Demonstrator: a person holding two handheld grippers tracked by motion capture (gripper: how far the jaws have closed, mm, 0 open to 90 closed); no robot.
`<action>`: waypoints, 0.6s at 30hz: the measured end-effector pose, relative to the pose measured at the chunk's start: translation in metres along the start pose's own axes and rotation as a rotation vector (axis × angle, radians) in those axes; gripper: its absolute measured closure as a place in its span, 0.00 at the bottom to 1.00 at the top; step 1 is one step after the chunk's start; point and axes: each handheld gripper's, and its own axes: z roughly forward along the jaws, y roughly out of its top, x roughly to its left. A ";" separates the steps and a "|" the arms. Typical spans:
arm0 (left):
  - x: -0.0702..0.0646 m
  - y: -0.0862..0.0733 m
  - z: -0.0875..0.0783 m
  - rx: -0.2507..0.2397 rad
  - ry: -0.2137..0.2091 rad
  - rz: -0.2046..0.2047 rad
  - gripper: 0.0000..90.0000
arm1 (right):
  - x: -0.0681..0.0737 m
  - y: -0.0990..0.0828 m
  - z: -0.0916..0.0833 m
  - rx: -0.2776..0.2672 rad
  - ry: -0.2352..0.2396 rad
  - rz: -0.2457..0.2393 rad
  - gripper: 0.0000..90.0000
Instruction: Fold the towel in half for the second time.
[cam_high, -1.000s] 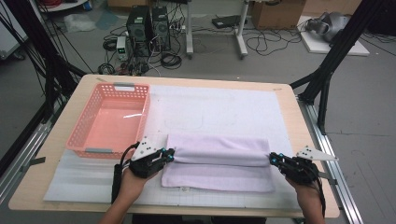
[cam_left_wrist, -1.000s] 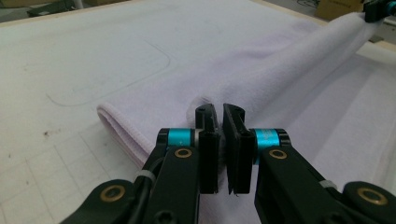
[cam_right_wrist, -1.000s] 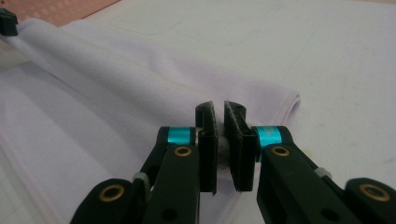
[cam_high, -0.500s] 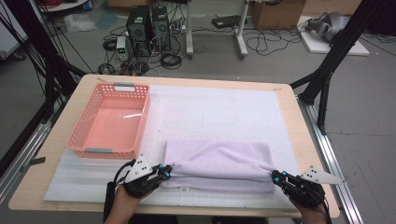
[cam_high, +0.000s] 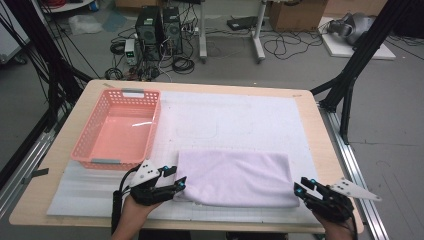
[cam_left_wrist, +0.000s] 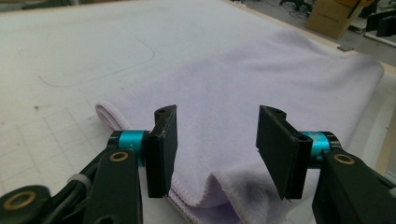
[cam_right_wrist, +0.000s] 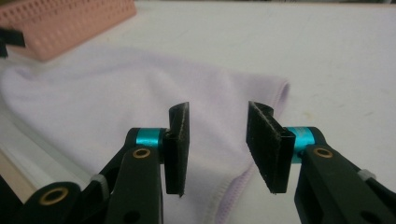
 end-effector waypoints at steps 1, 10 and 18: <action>-0.001 -0.003 0.009 0.036 -0.005 0.008 0.57 | 0.002 -0.001 0.008 0.025 -0.003 -0.011 0.65; -0.007 -0.021 0.008 0.258 0.031 0.102 0.69 | 0.006 -0.016 0.036 0.229 -0.030 -0.110 0.66; -0.004 -0.011 -0.008 0.212 0.125 0.074 0.67 | 0.004 -0.012 0.027 0.210 -0.064 -0.106 0.65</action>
